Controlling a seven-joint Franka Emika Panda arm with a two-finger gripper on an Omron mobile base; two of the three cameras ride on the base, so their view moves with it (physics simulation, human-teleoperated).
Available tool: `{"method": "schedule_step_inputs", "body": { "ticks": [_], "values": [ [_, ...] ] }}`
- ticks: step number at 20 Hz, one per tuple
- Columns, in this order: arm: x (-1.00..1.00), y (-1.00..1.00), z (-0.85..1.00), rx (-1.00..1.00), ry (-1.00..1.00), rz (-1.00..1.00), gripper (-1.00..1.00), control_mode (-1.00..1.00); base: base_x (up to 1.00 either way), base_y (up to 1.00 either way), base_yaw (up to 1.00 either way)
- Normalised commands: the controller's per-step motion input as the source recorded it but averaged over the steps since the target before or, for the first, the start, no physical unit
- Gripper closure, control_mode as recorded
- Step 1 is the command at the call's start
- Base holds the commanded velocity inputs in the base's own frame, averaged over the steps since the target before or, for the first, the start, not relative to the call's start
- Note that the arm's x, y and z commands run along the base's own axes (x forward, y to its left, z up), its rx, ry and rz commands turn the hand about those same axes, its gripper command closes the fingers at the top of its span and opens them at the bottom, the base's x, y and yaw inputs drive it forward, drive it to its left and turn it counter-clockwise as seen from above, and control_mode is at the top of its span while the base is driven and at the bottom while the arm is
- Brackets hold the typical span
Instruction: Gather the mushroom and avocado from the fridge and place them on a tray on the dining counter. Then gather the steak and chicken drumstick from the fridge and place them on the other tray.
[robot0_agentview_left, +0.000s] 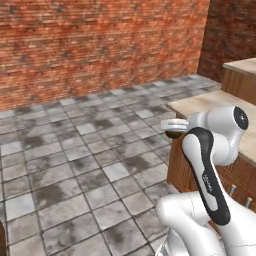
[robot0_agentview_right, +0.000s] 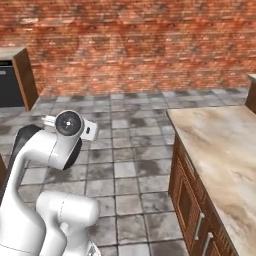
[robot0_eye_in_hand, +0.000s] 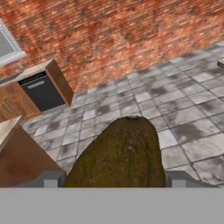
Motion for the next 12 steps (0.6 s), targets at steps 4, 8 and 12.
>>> {"method": "schedule_step_inputs", "body": {
  "ticks": [4, 8, 12],
  "values": [
    [0.0, 0.0, 0.0, 0.0, 0.0, 0.0, 1.0, 1.0, 1.0, 0.22, -0.02],
    [0.0, 0.0, 0.0, 0.0, 0.0, 0.0, 1.0, 1.0, 1.0, 0.2, -0.12],
    [0.0, 0.0, 0.0, 0.0, 0.0, 0.0, 1.0, 1.0, 0.96, 0.11, -0.26]
  ]
}}
